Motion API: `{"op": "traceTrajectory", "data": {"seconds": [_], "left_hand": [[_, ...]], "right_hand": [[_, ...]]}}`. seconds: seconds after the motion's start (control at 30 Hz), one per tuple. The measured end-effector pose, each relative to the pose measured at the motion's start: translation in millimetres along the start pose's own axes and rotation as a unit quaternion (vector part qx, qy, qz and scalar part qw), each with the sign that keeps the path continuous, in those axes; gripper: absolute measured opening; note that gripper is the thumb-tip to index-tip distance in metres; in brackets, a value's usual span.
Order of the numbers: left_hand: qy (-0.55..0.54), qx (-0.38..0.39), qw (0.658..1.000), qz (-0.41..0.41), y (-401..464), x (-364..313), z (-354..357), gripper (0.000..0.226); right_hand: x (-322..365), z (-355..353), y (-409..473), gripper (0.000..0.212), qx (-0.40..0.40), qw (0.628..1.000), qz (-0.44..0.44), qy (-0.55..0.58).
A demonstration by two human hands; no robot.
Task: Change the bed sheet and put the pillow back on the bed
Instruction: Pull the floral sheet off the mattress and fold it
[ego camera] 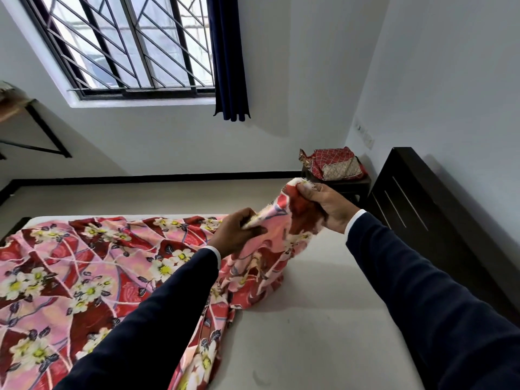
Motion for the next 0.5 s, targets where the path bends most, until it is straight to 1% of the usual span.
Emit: {"op": "traceTrajectory", "data": {"seconds": [0.07, 0.13, 0.17, 0.23, 0.27, 0.33, 0.37, 0.43, 0.47, 0.5], "left_hand": [[-0.009, 0.026, 0.999, 0.016, -5.2, -0.6, 0.3, 0.02], [0.043, 0.033, 0.998, 0.034, -6.6, 7.0, 5.8, 0.019], [0.067, 0.032, 0.996, 0.039, -7.3, 10.9, 8.6, 0.017], [0.085, 0.035, 0.995, 0.045, -9.7, 20.0, 12.3, 0.013], [0.082, 0.044, 0.995, 0.038, -10.8, 25.5, 14.3, 0.015], [0.074, 0.072, 0.995, -0.002, -16.8, 39.3, 16.1, 0.018], [0.071, 0.087, 0.993, -0.025, -20.7, 45.7, 15.3, 0.013], [0.029, 0.097, 0.993, -0.056, -27.2, 57.5, 13.1, 0.007], [-0.018, 0.098, 0.993, -0.069, -31.4, 59.0, 10.4, 0.004], [-0.065, 0.099, 0.99, -0.08, -36.2, 53.2, 5.9, 0.01]], "right_hand": [[17.9, 8.8, -9.5, 0.05, 0.034, 0.999, -0.003, -0.015], [36.5, 20.2, -20.5, 0.047, 0.066, 0.998, -0.014, -0.018], [44.2, 26.7, -25.7, 0.046, 0.073, 0.997, -0.023, 0.0], [57.1, 32.8, -27.9, 0.045, 0.06, 0.995, -0.056, 0.059], [62.3, 31.8, -24.4, 0.042, 0.044, 0.993, -0.081, 0.078], [70.9, 22.5, -12.1, 0.026, -0.026, 0.984, -0.139, 0.107], [74.0, 14.8, -4.3, 0.018, -0.077, 0.975, -0.165, 0.131], [79.0, -9.8, 9.9, 0.014, -0.184, 0.948, -0.191, 0.174], [79.1, -21.7, 12.3, 0.015, -0.24, 0.935, -0.193, 0.173], [77.5, -33.2, 12.9, 0.017, -0.288, 0.926, -0.193, 0.15]]}}
Point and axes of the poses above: each hand's wrist, its own y-axis towards the middle knuckle, its own z-axis out of the palm, x = y × z, the point moved 1 cm from there along y, towards the middle knuckle, and after that the axes turned 11 degrees about y, right-handed, at the moved point
